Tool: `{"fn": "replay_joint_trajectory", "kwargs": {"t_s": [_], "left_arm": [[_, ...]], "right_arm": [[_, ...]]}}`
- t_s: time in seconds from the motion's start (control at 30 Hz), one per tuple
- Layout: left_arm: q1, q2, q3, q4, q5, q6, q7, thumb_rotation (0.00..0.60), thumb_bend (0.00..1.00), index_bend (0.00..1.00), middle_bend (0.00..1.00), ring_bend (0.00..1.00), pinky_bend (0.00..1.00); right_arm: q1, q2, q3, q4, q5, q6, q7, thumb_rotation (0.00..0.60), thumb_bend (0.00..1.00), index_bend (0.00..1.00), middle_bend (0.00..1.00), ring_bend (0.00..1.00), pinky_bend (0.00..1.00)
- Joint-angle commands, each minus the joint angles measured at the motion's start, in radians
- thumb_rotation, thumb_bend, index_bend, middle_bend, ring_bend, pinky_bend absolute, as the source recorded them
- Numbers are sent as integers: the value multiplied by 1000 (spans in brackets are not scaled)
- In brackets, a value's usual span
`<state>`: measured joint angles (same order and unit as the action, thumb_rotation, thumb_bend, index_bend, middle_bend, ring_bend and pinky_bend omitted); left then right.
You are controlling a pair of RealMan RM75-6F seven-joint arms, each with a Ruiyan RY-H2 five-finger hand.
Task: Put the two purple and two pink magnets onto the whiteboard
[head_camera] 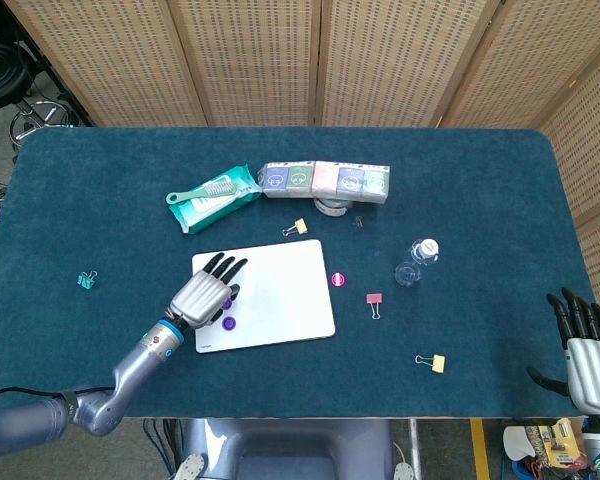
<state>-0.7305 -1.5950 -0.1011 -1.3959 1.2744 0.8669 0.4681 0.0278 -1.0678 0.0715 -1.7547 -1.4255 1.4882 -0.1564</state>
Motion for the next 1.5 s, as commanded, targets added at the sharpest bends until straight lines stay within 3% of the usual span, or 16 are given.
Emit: {"fn": "replay_joint_trajectory", "kwargs": {"t_s": [0.03,0.27,0.5,0.7,0.87,1.03,1.23,1.5], "left_arm": [[-7,-9,-1,1,-11,0,6,600,351,630,0,0,0],[-11,-16,-2,-12,-60,8,46,600,348,606,0,0,0],[-13,-9,-2,-39,-107,19,84,600,328,397,0,0,0],[-18,1,1,-54,-124,20,84,600,325,332,0,0,0],[-10,25,1,-74,-131,41,74,600,325,327,0,0,0],[30,105,7,-139,-155,76,37,600,320,327,0,0,0],[102,210,51,-199,-121,113,-72,600,302,330,0,0,0],[146,225,93,-186,-59,144,-125,600,302,355,0,0,0]], "right_arm": [[0,-1,0,1,1,-1,-1,600,0,33,0,0,0],[0,1,1,0,2,1,2,600,0,33,0,0,0],[-1,3,1,-1,1,4,6,600,0,33,0,0,0],[-2,4,1,-3,1,4,6,600,0,33,0,0,0],[-3,6,2,-4,1,6,12,600,0,33,0,0,0],[-4,10,3,-5,2,9,19,600,0,33,0,0,0],[-4,11,0,-9,-5,9,19,600,0,33,0,0,0],[-4,10,-2,-12,-8,8,16,600,0,33,0,0,0]]}}
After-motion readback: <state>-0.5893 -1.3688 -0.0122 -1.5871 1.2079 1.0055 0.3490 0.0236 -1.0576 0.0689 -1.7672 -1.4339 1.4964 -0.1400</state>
